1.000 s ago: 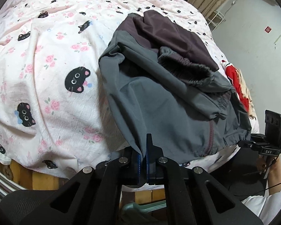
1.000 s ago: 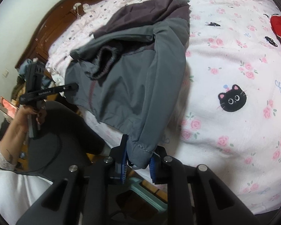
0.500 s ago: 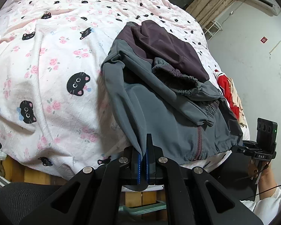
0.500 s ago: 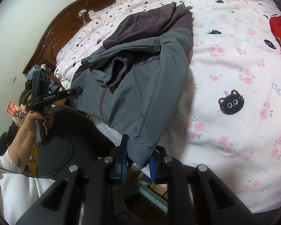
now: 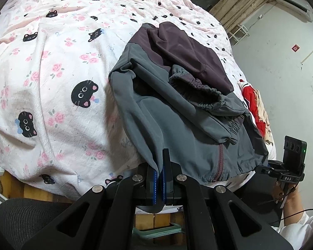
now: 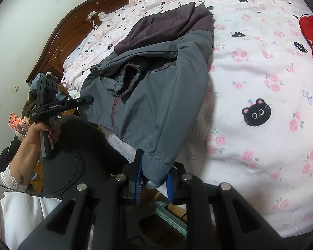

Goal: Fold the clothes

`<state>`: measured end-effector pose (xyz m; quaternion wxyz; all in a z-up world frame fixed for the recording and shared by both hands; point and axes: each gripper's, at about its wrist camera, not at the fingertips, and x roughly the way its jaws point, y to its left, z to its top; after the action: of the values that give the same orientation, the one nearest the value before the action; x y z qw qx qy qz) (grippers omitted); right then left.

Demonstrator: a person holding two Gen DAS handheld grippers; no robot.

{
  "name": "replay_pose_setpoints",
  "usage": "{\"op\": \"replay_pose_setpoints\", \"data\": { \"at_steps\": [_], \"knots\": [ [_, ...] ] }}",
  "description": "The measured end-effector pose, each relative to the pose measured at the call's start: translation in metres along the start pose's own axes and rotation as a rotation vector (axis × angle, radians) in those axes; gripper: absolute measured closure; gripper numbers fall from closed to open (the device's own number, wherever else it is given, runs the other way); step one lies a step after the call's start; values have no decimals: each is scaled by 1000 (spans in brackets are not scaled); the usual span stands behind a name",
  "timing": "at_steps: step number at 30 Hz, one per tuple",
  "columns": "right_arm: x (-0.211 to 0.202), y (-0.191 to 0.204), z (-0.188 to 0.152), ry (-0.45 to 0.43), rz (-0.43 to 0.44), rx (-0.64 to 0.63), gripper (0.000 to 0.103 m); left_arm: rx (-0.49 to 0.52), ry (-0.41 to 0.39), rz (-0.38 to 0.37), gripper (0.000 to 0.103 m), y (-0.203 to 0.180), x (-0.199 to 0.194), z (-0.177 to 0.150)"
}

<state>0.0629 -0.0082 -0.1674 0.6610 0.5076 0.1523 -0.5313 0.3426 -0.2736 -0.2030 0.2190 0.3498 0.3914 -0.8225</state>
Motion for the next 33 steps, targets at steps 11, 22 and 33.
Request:
{"op": "replay_pose_setpoints", "data": {
  "at_steps": [11,22,33],
  "knots": [
    [0,-6,-5,12,-3,14,83,-26,78,86,100,6,13,-2],
    [0,-4,-2,31,-14,7,83,-28,100,112,98,7,14,-7],
    [-2,-2,-3,27,-26,5,83,-31,94,94,99,3,15,-3]
  ]
}}
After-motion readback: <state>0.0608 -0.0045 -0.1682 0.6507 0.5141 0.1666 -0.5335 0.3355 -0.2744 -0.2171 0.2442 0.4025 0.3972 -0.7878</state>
